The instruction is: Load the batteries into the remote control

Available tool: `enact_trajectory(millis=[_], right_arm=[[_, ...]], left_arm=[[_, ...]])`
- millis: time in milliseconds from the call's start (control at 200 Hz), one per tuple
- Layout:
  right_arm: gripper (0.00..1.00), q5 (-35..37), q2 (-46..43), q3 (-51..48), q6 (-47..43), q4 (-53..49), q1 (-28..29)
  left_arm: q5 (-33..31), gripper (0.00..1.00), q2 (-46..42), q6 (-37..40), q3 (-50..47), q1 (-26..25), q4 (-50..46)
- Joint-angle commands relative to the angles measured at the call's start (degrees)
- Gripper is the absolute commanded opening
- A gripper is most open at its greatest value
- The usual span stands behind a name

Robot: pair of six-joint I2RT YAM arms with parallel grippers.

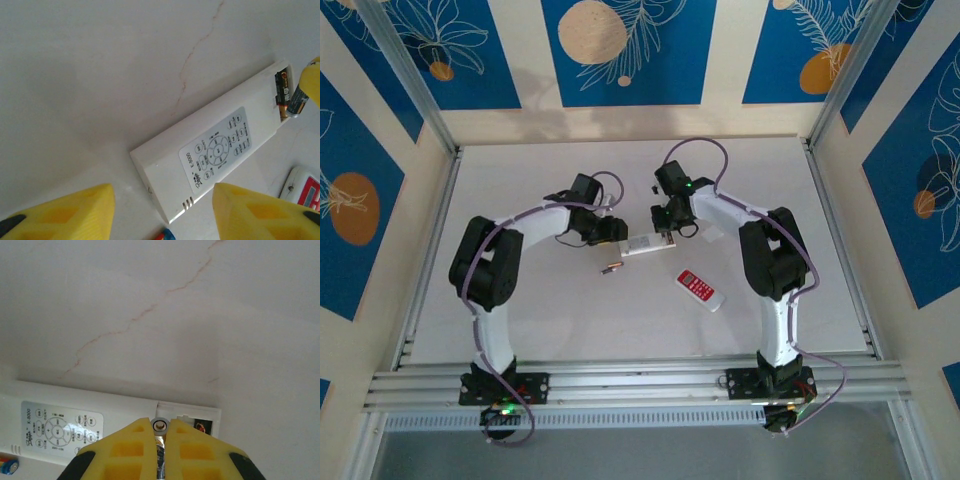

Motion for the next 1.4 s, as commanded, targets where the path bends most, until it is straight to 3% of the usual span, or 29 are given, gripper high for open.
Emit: enact_trajectory(millis=[0, 520, 850, 1396], right_arm=[[0.10, 1.1, 1.0, -0.3, -1.2, 1.1, 0.1], [0.13, 4.0, 1.3, -3.4, -1.9, 2.0, 0.9], [0.31, 1.6, 0.0, -3.8, -0.7, 1.0, 1.3], [0.22, 2.2, 2.3, -0.5, 0.8, -0.2, -0.2]], left_arm=[[2.9, 0.52, 1.4, -0.4, 1.8, -0.6, -0.5], [3.5, 0.47, 1.8, -0.8, 1.4, -1.5, 0.2], [3.0, 0.47, 1.8, -1.3, 1.1, -2.3, 0.3], [2.5, 0.47, 2.7, -1.3, 1.3, -2.4, 0.1]])
